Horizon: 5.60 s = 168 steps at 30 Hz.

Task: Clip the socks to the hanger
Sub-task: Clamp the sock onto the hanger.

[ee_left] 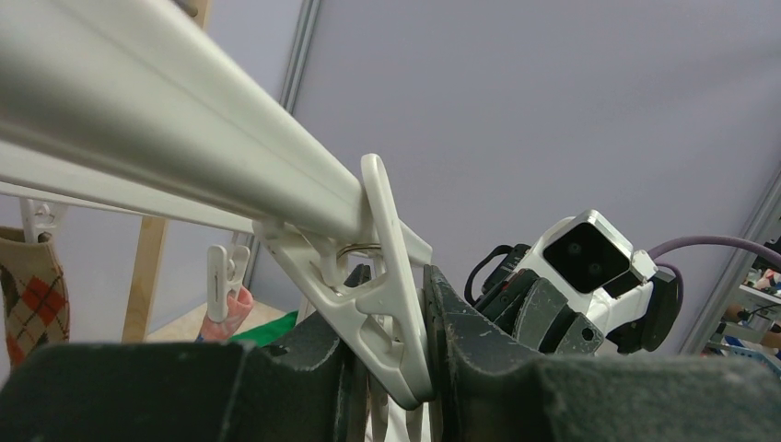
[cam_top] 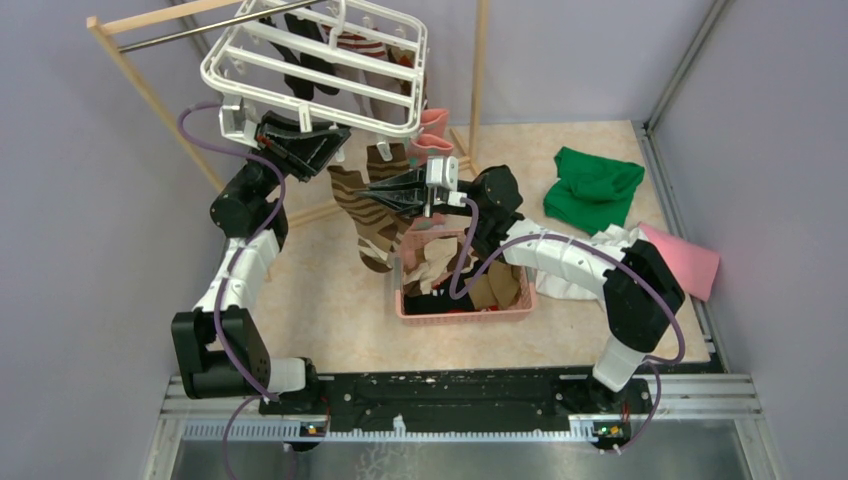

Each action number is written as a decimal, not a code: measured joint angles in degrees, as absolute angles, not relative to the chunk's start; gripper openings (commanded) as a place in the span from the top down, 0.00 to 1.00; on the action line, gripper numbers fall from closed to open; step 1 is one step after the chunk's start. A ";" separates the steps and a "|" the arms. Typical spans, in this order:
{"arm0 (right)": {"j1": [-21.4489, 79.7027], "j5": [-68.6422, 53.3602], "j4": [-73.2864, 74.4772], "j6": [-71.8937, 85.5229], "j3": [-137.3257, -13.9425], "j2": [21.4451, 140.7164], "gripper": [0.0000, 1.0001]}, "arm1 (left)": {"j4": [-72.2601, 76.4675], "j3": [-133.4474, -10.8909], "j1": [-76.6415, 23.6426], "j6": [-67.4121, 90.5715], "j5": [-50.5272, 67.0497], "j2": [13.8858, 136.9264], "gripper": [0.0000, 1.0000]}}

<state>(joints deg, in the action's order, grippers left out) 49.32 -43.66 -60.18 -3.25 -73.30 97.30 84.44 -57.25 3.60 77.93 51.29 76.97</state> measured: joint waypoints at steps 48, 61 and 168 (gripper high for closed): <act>49.32 -40.95 -59.92 0.21 -72.84 97.30 1.00 | 84.42 -57.93 3.60 78.02 51.37 76.97 0.99; 49.32 -40.64 -59.59 1.08 -71.94 97.27 1.00 | 84.42 -58.41 3.60 78.11 51.37 76.97 0.99; 49.21 -34.52 -58.98 9.23 -77.78 97.32 1.00 | 84.51 -58.39 3.22 78.24 51.33 76.99 0.40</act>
<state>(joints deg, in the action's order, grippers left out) 49.21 -34.52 -58.98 9.23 -77.78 97.32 84.51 -58.39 3.22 78.24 51.33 76.99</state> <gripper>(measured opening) 0.009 0.451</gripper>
